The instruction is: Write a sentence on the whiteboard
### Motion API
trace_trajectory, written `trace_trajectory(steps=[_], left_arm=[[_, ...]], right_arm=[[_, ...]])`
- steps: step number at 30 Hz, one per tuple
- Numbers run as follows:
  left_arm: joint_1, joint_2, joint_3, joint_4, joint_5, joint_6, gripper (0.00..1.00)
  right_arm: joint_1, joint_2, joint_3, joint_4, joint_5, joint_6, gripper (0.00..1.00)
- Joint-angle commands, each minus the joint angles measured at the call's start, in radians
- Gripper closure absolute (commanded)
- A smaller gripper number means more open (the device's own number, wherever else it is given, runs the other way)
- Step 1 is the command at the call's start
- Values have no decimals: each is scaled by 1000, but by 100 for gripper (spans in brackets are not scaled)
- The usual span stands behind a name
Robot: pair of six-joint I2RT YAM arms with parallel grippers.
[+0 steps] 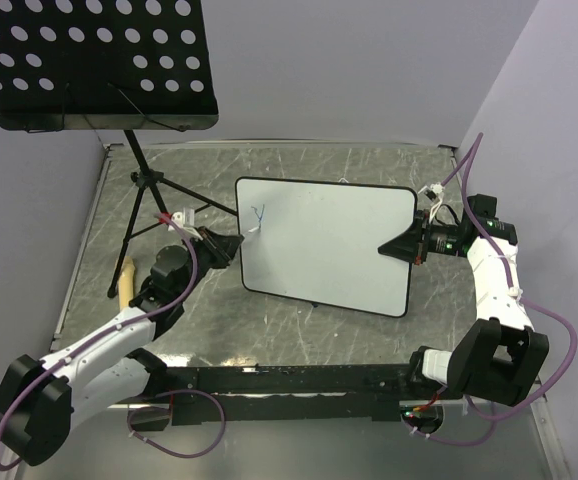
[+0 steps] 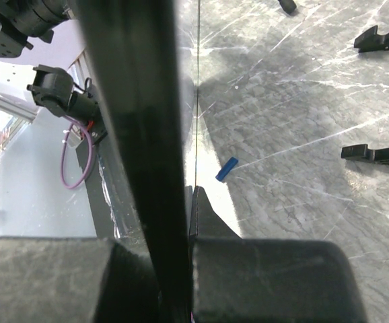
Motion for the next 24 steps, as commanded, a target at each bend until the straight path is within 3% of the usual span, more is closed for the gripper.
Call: trace_trajectory(steps=[1, 18, 24], left_arm=[[2, -11, -22, -11, 26, -23, 99], [2, -94, -73, -64, 43, -35, 99], [2, -111, 6, -48, 40, -6, 99]], right_arm=[[4, -21, 53, 23, -234, -29, 100], [4, -27, 51, 31, -237, -21, 100], [4, -29, 51, 27, -235, -26, 100]])
